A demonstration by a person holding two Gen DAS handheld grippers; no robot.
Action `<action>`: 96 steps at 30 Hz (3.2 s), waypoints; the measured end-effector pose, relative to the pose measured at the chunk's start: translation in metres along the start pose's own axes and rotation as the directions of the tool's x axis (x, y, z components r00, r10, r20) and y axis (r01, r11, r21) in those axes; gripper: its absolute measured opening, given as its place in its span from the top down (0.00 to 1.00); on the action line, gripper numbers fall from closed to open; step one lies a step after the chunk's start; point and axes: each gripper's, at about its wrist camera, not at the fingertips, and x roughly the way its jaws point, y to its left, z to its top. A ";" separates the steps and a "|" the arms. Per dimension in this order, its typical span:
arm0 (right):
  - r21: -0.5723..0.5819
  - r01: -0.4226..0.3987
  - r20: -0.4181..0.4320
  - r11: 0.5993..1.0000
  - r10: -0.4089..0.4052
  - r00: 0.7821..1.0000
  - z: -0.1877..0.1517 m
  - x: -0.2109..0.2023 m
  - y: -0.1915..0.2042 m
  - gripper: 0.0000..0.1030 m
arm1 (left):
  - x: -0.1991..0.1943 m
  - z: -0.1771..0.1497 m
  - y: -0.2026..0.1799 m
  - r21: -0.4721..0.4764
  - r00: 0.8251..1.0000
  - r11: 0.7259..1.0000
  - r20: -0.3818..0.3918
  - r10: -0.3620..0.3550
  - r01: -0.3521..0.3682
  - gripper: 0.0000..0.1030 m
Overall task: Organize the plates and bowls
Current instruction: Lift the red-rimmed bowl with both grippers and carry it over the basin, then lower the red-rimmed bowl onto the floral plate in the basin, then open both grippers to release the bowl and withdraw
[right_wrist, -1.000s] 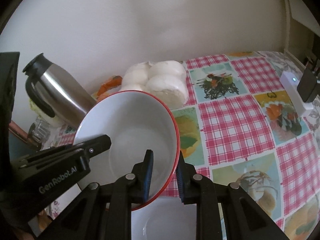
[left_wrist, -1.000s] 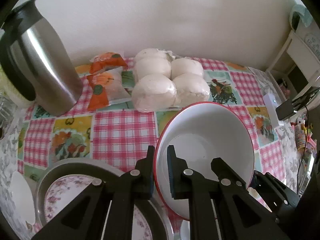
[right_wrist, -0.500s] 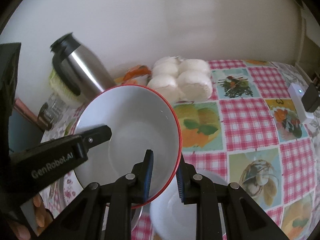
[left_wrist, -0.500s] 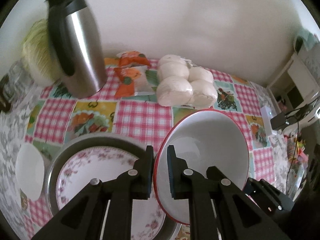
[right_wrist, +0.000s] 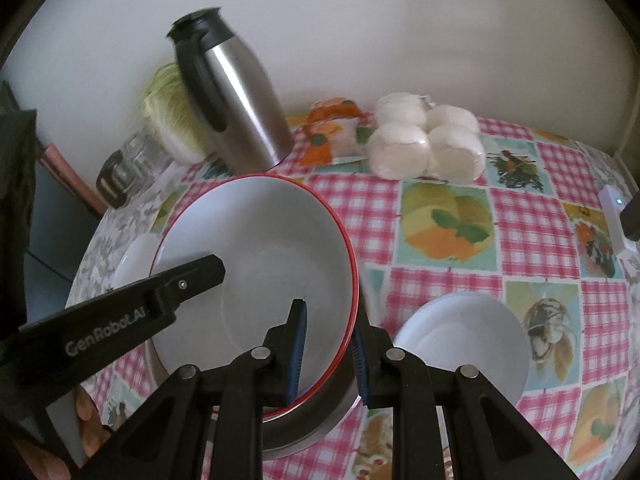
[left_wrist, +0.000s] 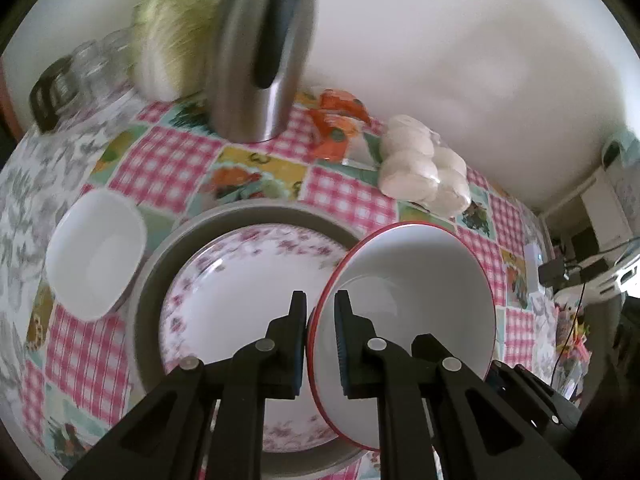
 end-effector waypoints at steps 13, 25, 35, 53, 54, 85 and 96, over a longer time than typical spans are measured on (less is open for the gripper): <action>-0.070 0.015 -0.053 0.997 -0.018 0.998 -0.010 0.014 0.032 0.78 | -0.003 -0.020 0.048 -0.118 0.998 0.991 0.014 -0.067 0.068 0.88; -0.098 -0.013 -0.093 0.995 0.004 0.996 -0.013 0.037 0.048 0.78 | 0.004 -0.015 0.073 -0.164 0.998 0.984 0.000 -0.070 0.069 0.86; -0.100 -0.015 -0.120 0.995 0.003 0.993 -0.015 0.054 0.052 0.78 | 0.010 -0.011 0.080 -0.173 0.997 0.983 -0.017 -0.069 0.065 0.86; -0.073 0.001 -0.113 0.997 -0.009 0.994 -0.014 0.056 0.043 0.78 | 0.018 -0.011 0.071 -0.154 0.996 0.986 -0.041 -0.077 0.070 0.85; -0.073 -0.001 -0.114 0.997 -0.007 0.993 -0.014 0.056 0.042 0.78 | 0.018 -0.011 0.071 -0.153 0.996 0.986 -0.041 -0.077 0.070 0.85; -0.111 0.082 -0.041 0.990 -0.087 0.995 -0.003 0.024 0.035 0.47 | -0.016 -0.011 0.067 -0.056 0.999 0.998 0.023 0.042 -0.040 0.50; -0.093 0.108 -0.011 0.990 -0.110 0.994 -0.001 0.014 0.024 0.16 | -0.023 -0.012 0.070 -0.014 0.985 0.986 0.053 0.164 -0.164 0.31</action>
